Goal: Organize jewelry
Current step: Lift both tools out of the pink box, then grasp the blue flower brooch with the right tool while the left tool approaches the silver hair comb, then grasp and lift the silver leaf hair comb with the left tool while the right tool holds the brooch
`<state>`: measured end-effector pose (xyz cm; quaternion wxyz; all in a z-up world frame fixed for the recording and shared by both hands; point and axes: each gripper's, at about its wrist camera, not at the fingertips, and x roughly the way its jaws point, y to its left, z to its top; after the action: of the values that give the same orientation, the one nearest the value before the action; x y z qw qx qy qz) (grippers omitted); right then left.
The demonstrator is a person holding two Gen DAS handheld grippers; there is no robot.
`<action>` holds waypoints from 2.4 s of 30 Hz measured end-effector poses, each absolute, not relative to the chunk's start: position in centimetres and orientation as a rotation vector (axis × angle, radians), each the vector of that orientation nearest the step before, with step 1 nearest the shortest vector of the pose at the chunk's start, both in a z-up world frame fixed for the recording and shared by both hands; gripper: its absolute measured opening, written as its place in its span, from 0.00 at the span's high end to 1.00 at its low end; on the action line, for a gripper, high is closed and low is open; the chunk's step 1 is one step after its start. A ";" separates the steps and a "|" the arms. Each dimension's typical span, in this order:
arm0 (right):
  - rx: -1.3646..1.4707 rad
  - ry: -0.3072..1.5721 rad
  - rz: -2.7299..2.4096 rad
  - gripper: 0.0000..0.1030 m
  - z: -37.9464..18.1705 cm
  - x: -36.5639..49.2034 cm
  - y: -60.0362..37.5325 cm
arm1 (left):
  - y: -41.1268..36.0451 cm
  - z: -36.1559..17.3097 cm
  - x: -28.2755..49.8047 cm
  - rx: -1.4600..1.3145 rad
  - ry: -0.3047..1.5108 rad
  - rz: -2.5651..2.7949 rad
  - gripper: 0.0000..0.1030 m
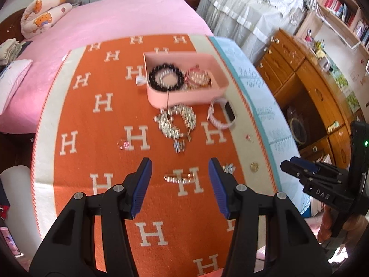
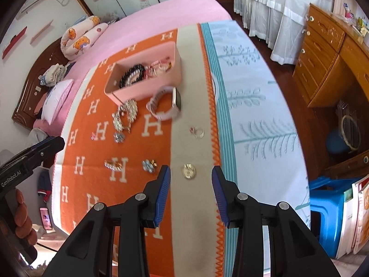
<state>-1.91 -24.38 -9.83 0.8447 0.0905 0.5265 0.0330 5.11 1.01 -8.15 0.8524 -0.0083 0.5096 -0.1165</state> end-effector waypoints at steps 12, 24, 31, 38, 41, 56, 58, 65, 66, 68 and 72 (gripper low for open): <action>0.158 1.126 0.188 0.64 -13.7 -2.3 -21.8 | 0.6 -15.4 4.4 -0.004 1.193 -0.234 0.54; 0.078 1.116 0.273 0.64 -16.4 0.3 -17.6 | 0.6 -17.1 4.8 -0.024 1.232 -0.195 0.54; -0.054 1.090 0.272 0.64 -18.1 2.0 -15.2 | 1.1 -16.6 6.5 -0.068 1.211 -0.172 0.54; -0.211 1.016 0.279 0.79 -19.0 2.1 -13.3 | 0.0 -16.5 8.9 -0.081 1.176 -0.183 0.54; -0.176 1.015 0.292 0.81 -18.9 2.4 -13.7 | -0.8 -17.2 10.0 -0.080 1.182 -0.190 0.54; -0.003 1.025 0.304 0.81 -17.6 2.8 -17.2 | -2.3 -19.7 13.1 -0.098 1.213 -0.151 0.89; 0.003 1.025 0.304 0.81 -17.5 2.8 -17.2 | -2.3 -19.8 13.4 -0.107 1.214 -0.151 0.89; 0.006 1.030 0.326 0.81 -17.3 3.1 -16.9 | -2.4 -20.0 14.2 -0.104 1.239 -0.134 0.88; 0.008 1.032 0.329 0.81 -17.3 3.2 -16.9 | -2.4 -19.9 14.3 -0.098 1.239 -0.134 0.88; 0.012 1.034 0.331 0.81 -17.4 3.3 -16.8 | -2.4 -19.9 14.2 -0.093 1.237 -0.133 0.88; 0.012 1.039 0.340 0.81 -17.5 3.6 -16.6 | -2.5 -19.9 14.8 -0.094 1.237 -0.127 0.86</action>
<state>3.58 -16.63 -17.47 0.8542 0.0058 0.4941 0.1616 14.85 -2.51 -19.92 0.8119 -0.0440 0.5791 -0.0595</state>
